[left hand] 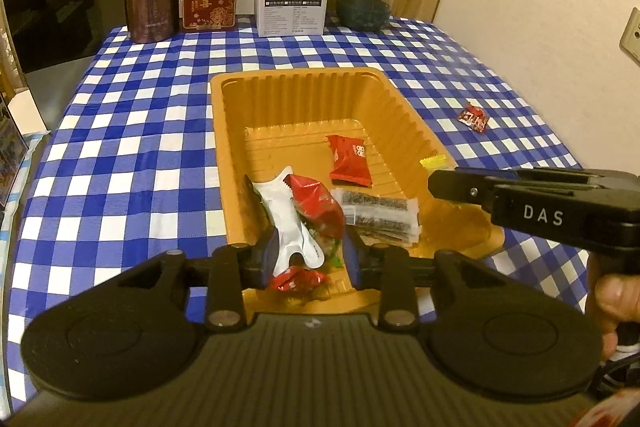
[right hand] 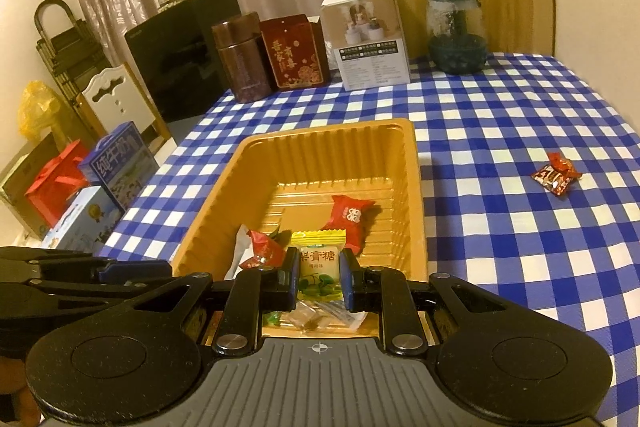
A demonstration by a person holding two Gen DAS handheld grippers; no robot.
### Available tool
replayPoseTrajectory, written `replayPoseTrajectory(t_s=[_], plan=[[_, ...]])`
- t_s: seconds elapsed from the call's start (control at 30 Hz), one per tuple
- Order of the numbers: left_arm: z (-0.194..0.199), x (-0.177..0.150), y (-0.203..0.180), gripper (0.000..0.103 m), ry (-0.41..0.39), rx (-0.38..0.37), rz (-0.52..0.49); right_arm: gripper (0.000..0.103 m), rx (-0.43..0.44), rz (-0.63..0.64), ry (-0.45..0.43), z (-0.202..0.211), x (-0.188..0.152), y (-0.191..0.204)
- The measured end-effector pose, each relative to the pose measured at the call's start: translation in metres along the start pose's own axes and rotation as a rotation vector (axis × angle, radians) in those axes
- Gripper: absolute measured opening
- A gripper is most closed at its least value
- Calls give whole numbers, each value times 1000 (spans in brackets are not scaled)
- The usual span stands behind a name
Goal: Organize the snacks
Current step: 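Open both grippers to release the candies into the tray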
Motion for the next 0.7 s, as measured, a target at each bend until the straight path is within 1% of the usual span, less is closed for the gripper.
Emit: replayPoseTrajectory(t_s=[0.53, 0.7], plan=[[4, 0, 0, 30, -4, 1, -5, 21, 10, -21, -6, -1, 0, -1], [5, 1, 0, 31, -8, 5, -7, 22, 41, -48, -13, -1, 1, -2]])
Point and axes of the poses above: each gripper's, at about its wrist camera, not at the fingertips, and z roughly against the way its jaws point, y to its left, x to its top, the point moved 4 cm from there along -z, roughly the way its jaws point, and after that the axes turned 2 degrees about -y, right-handed, at the moved point
